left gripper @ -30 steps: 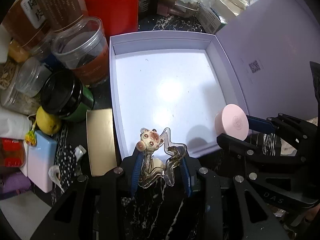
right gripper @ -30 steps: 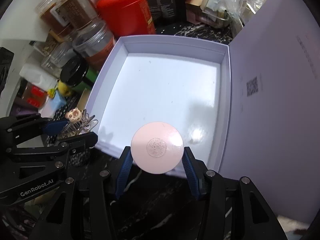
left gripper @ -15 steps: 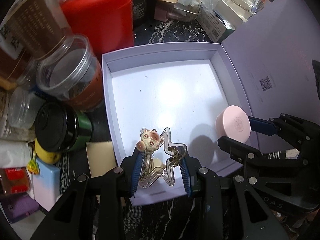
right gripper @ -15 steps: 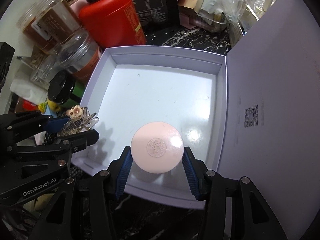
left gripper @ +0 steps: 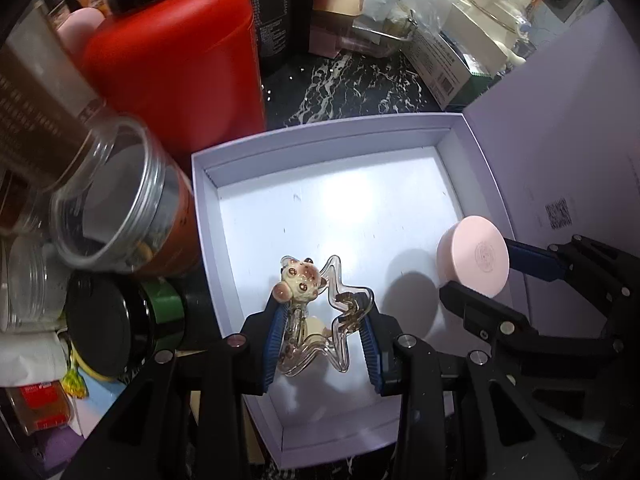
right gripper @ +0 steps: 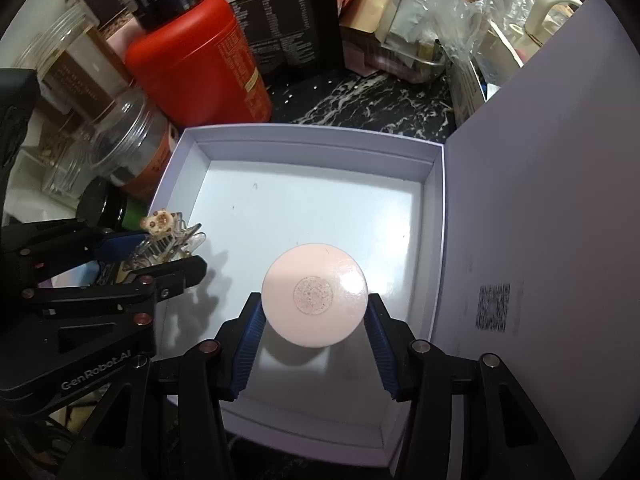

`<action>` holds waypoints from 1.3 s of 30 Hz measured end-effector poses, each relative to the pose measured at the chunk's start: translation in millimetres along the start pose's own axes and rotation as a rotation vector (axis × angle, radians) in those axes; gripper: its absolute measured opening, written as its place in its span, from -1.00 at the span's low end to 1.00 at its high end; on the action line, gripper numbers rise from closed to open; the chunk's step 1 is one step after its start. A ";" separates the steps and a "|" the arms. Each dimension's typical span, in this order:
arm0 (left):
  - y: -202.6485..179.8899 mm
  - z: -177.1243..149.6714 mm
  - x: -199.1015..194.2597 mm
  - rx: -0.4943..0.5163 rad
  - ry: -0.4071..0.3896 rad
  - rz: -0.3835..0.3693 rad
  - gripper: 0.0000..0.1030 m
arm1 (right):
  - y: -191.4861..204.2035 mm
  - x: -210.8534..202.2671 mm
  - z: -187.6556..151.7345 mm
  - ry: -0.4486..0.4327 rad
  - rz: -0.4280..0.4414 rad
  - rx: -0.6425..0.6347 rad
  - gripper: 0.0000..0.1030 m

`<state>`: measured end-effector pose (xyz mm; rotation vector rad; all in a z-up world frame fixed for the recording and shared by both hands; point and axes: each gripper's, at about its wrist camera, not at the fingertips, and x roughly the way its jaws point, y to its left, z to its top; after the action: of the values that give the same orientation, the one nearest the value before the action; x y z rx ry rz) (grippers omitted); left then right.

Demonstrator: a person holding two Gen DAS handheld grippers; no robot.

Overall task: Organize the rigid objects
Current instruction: 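Open both grippers to drop the compact and keychain into the box, then withdraw both grippers from the box back toward the table items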

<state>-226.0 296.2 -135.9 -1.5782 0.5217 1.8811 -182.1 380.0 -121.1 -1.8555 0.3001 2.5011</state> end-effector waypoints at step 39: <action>-1.7 3.8 -44.8 0.004 -0.110 0.081 0.57 | 7.0 -22.2 -12.6 -0.052 0.016 0.004 0.56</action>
<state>-223.5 290.7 -91.3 -1.4610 0.5481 2.0132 -164.4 373.4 -102.5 -1.7911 0.3196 2.5523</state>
